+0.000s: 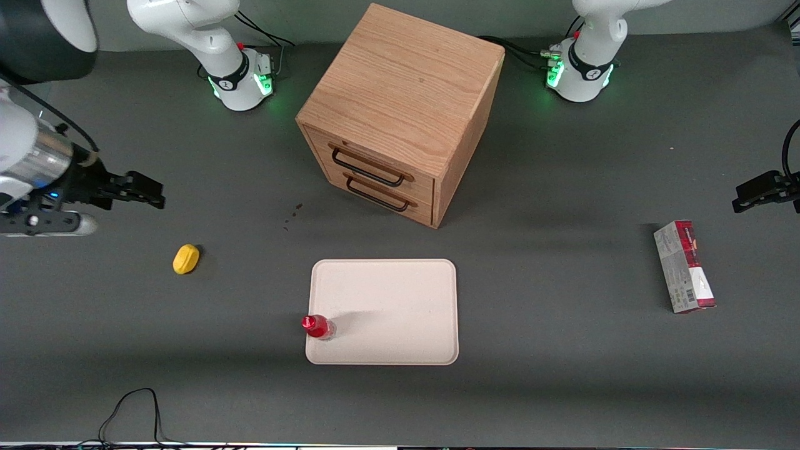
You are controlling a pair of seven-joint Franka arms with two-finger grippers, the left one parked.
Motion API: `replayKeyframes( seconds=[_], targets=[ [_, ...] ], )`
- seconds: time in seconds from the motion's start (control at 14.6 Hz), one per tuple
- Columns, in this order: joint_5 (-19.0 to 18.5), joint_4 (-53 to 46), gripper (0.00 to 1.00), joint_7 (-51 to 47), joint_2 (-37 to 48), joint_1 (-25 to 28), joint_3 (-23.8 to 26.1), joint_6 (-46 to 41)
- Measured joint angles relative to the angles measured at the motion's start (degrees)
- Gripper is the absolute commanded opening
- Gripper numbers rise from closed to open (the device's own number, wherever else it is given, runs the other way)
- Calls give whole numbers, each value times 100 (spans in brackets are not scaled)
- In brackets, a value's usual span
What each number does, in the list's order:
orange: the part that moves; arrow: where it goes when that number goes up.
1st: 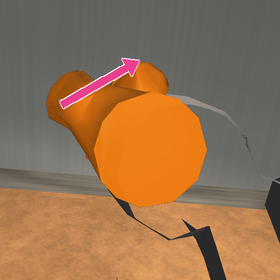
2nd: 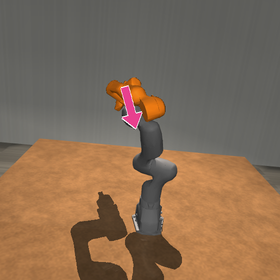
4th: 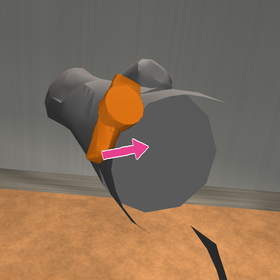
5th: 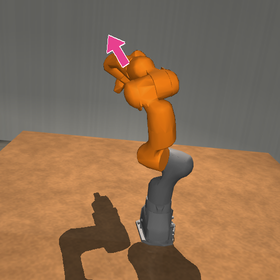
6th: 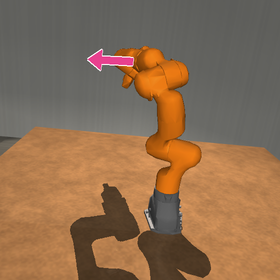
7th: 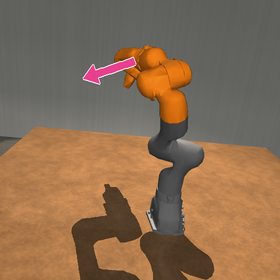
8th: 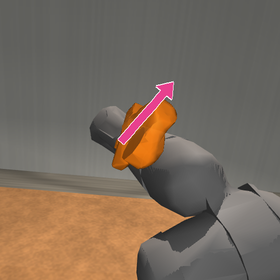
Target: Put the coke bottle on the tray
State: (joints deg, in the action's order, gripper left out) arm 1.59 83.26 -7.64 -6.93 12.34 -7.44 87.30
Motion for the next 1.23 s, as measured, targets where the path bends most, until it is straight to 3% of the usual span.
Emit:
replayKeyframes(
  seconds=[0.48,1.23],
  targets=[
    [-4,385,100,593,349,-606,-2,253],
    [-169,384,100,906,361,-664,-150,253]
  ],
)
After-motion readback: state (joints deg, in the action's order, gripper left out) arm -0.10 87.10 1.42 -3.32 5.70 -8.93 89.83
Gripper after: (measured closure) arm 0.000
